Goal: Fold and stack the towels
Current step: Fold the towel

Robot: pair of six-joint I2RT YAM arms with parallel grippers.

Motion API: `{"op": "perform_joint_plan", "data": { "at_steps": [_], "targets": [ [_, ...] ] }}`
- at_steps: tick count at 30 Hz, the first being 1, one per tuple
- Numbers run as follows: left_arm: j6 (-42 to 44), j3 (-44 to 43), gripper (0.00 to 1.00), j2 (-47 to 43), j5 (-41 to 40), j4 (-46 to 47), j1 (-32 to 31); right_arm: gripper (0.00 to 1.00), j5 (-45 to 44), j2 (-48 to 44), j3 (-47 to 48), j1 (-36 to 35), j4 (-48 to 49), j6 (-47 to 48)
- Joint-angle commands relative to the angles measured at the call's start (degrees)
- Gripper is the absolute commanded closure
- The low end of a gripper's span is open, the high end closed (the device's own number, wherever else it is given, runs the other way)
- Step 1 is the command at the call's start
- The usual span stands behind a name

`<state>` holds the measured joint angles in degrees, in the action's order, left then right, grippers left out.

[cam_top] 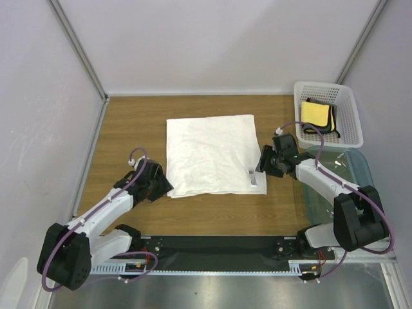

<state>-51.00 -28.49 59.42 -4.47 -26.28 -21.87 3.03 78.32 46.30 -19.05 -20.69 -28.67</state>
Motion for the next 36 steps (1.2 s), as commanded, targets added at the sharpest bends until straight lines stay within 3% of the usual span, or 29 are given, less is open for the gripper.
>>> {"op": "perform_joint_plan", "data": {
  "at_steps": [1, 12, 24, 36],
  "targets": [
    [-1.91, 2.73, 0.39, -0.80, 1.73, 5.00, -0.54, 0.44, 1.10, -1.60, -1.83, 0.68, -1.81, -0.95],
    [-0.24, 5.99, 0.43, 3.95, 6.58, 13.36, -1.16, 0.43, 3.21, -3.26, -4.82, 4.02, -4.53, -1.30],
    [-0.50, 5.81, 0.44, 1.57, 4.56, 7.21, -3.79, 0.39, 5.85, -6.60, -10.00, 4.81, -3.05, -3.24],
    [-0.85, 6.26, 0.82, 6.15, -0.01, 8.88, -4.67, 0.36, 6.46, -7.75, -13.69, 5.07, -0.41, -4.55]
  ]
}}
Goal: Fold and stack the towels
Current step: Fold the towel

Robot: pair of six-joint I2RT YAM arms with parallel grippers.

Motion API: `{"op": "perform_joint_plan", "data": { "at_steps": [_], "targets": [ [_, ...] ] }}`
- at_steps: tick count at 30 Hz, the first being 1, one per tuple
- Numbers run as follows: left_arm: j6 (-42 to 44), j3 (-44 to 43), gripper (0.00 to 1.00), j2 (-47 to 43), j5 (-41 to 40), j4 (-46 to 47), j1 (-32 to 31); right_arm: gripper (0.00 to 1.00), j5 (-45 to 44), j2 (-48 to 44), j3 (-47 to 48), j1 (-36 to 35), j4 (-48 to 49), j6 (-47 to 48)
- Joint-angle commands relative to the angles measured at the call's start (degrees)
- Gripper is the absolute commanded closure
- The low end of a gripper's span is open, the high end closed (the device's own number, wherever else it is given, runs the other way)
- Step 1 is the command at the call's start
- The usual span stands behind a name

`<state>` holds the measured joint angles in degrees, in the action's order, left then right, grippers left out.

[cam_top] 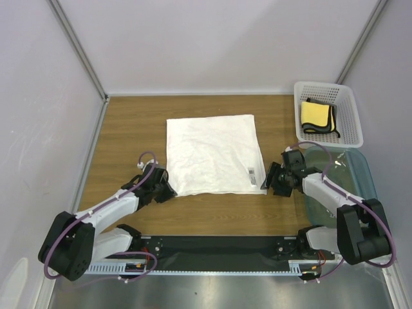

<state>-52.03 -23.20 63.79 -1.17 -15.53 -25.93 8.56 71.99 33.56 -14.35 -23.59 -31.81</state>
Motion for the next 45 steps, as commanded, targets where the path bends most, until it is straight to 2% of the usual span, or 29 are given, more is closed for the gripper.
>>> {"op": "perform_joint_plan", "data": {
  "at_steps": [1, 6, 19, 22, 24, 26, 27, 35, 41, 42, 43, 44, 45],
  "targets": [
    [0.26, 0.79, 0.87, 1.86, -3.57, -2.05, -0.52, 0.36, 1.28, -1.41, -1.13, 0.29, 2.85, -1.67],
    [0.26, 0.53, 0.99, 1.95, -5.59, -2.84, -0.52, 0.40, 2.25, -1.23, -3.76, 0.37, 6.27, -4.39],
    [1.76, -2.02, 1.00, 1.07, -11.04, -8.73, -0.61, 0.65, 4.10, 2.63, -5.88, 0.20, 9.88, -6.60],
    [1.58, -2.20, 1.00, 0.90, -11.05, -9.25, -0.52, 0.78, 4.98, 3.16, -5.96, 0.02, 10.41, -7.03],
    [1.49, -2.29, 1.00, 0.72, -11.05, -9.78, -0.61, 0.82, 5.85, 2.98, -5.70, -0.06, 10.24, -7.38],
    [1.32, -2.55, 1.00, 0.29, -11.13, -10.31, -0.52, 0.99, 6.47, 2.55, -5.96, -0.15, 10.06, -7.65],
    [1.49, -2.55, 1.00, 0.02, -11.22, -10.57, -0.61, 1.00, 6.73, 2.28, -5.96, -0.15, 9.89, -7.82],
    [0.61, -8.08, 1.00, -3.76, -17.02, -22.08, -3.16, 1.00, 8.05, -4.56, -5.26, -0.15, 5.14, -8.70],
    [1.05, -8.97, 1.00, -4.73, -16.76, -22.62, -3.51, 1.00, 9.36, -7.39, -4.82, -0.24, 3.29, -7.65],
    [0.97, -8.79, 1.00, -4.47, -16.59, -22.35, -3.60, 0.94, 9.72, -7.47, -5.08, -0.15, 3.47, -7.82],
    [0.97, -8.62, 1.00, -4.03, -16.15, -21.92, -3.60, 0.78, 10.07, -7.65, -5.26, -0.33, 4.34, -8.00],
    [0.88, -8.27, 1.00, -3.85, -15.97, -21.65, -3.86, 0.69, 10.95, -7.82, -6.04, -0.50, 4.96, -8.78],
    [0.79, -8.09, 1.00, -3.85, -15.71, -21.21, -3.95, 0.52, 10.95, -8.35, -6.31, -1.11, 5.40, -9.31]
  ]
}}
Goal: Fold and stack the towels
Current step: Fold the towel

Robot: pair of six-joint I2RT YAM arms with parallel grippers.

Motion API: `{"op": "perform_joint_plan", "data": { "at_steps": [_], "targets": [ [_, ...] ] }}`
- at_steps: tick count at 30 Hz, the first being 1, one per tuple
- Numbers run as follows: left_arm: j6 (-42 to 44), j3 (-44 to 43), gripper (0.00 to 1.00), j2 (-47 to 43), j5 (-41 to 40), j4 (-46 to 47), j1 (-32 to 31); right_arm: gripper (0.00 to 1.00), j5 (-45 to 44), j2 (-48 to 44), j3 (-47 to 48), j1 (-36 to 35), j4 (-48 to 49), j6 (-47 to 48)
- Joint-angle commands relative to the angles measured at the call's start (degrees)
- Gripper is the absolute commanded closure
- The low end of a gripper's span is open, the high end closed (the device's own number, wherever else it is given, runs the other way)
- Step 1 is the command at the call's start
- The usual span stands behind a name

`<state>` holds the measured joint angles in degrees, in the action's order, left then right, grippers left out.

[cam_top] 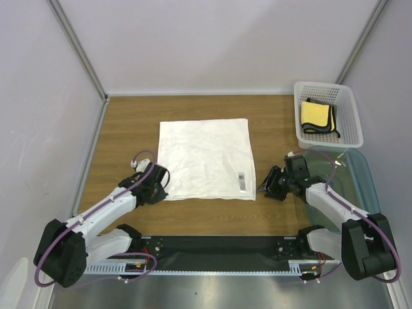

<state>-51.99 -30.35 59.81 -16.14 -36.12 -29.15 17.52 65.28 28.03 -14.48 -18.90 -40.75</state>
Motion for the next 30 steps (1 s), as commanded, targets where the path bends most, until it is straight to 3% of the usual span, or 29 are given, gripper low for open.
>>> {"op": "perform_joint_plan", "data": {
  "at_steps": [1, 4, 6, 16, 26, 30],
  "targets": [
    [0.83, -0.94, 1.00, 0.04, -0.73, -0.53, -0.74, 0.44, 1.73, -1.90, -1.13, -1.42, 1.22, -0.90],
    [1.01, -0.68, 1.00, -0.40, -0.73, -0.27, -1.00, 0.27, 1.03, -1.82, -2.63, -3.53, 2.80, -2.31],
    [1.36, -0.41, 1.00, -0.84, -0.65, -0.01, -1.00, 0.25, 1.03, -0.77, -3.60, -4.59, 4.56, -3.54],
    [1.80, 0.29, 1.00, -2.07, -1.17, -0.18, -1.09, 0.31, -4.07, -0.15, -6.14, -6.17, 6.40, -8.99],
    [2.68, 0.11, 1.00, -1.71, -1.44, -0.27, -1.00, 0.39, -7.05, 7.32, -3.25, -10.04, 6.24, -9.26],
    [2.77, 0.38, 1.00, -1.63, -1.44, -0.18, -1.00, 0.47, -8.55, 10.21, -2.28, -10.22, 5.01, -8.29]
  ]
}}
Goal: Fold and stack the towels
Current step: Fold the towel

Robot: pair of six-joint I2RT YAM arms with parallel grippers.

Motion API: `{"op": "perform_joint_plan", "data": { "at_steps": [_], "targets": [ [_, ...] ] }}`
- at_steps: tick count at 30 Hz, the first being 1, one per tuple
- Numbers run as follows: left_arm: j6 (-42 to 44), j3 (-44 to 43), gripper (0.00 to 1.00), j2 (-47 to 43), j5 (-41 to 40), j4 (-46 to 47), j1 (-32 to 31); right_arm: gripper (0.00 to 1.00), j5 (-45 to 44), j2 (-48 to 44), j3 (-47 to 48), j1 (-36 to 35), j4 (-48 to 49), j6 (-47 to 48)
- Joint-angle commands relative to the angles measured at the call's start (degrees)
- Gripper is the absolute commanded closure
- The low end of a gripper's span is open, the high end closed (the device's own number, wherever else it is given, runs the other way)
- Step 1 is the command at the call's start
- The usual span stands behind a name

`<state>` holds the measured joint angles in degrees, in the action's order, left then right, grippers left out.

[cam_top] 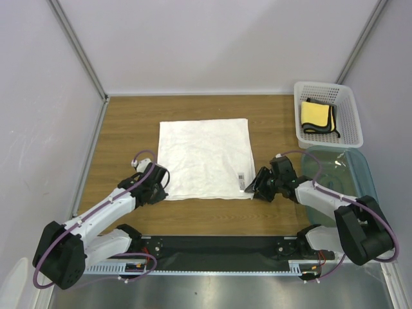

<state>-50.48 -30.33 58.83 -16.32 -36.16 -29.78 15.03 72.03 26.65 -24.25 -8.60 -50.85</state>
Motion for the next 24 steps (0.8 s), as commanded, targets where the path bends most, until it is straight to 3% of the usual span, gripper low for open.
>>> {"op": "perform_joint_plan", "data": {
  "at_steps": [1, 5, 11, 24],
  "targets": [
    [1.17, 0.44, 0.99, -0.73, -1.26, 0.04, -0.45, 0.51, -5.97, 3.82, -0.64, -0.53, -5.29, 1.98],
    [1.35, 0.71, 1.00, -1.00, -1.61, -0.40, -0.45, 0.80, -6.76, 3.91, 0.50, -0.80, -6.60, 2.16],
    [1.26, -1.75, 1.00, -1.43, -3.54, -2.50, -0.37, 0.99, -8.87, 1.54, 5.24, -1.24, -11.78, 4.62],
    [0.12, -12.64, 1.00, -4.78, -11.01, -11.65, -0.37, 1.00, -3.52, 2.15, 16.31, 1.21, -13.90, 6.55]
  ]
}}
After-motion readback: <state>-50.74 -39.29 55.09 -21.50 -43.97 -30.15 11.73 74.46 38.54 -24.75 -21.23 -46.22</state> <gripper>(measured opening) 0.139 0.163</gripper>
